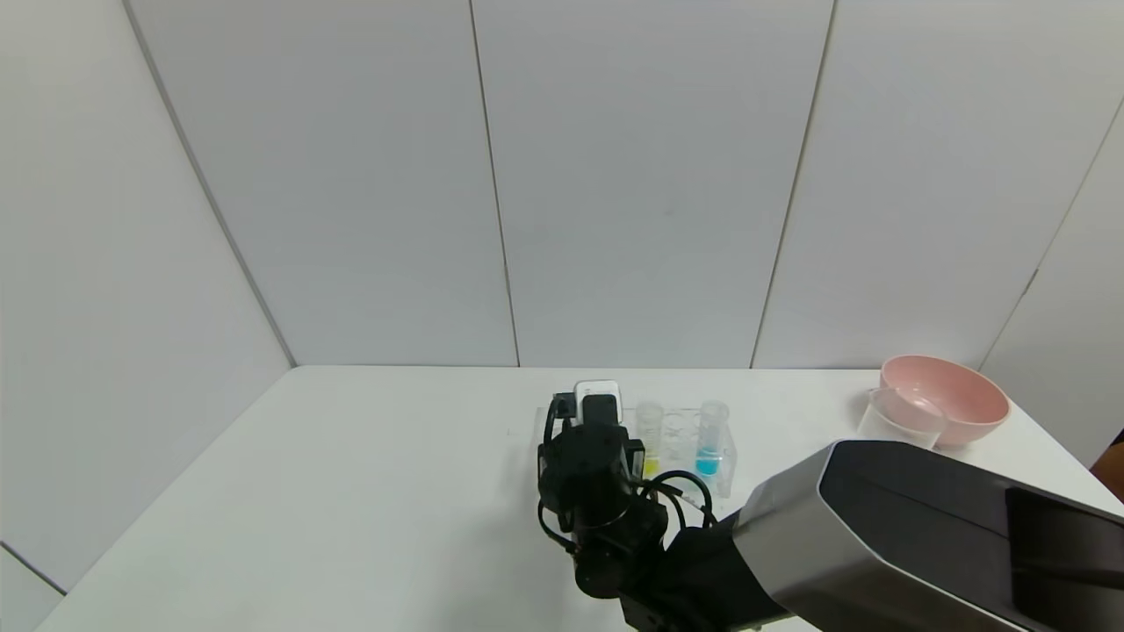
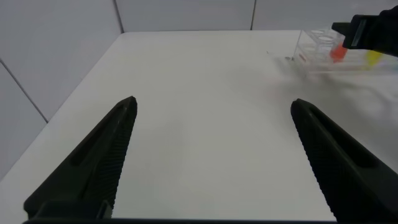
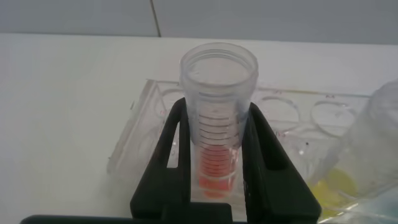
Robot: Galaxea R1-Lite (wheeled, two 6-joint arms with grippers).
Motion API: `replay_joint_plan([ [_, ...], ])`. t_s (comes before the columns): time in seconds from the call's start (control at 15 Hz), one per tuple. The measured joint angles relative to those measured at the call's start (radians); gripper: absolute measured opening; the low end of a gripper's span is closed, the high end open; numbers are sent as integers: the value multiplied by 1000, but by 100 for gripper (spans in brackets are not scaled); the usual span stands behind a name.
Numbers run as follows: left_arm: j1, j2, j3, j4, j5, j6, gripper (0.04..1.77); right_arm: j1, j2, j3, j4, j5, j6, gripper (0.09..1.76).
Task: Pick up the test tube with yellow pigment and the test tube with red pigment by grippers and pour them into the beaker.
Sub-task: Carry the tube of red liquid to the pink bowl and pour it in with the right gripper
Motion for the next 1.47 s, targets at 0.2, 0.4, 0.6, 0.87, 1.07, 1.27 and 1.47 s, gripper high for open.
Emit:
replay_joint_plan([
  [0.2,0,0,0,0,0,0,176,3,-50,-2,-4,4,-46,53],
  [0.4,0,0,0,0,0,0,176,11,-121,-5,-3,25,-100,53],
  [0.6,0,0,0,0,0,0,176,13,-215,-7,19,55,-133,53],
  [0.87,0,0,0,0,0,0,176,-25,-361,8,90,51,-151,53],
  [1.07,0,0,0,0,0,0,176,-126,-474,74,92,55,-217,53],
  [1.27,0,0,0,0,0,0,176,-278,-599,199,90,137,-254,53],
  [1.47,0,0,0,0,0,0,176,-465,-722,354,90,310,-261,53],
])
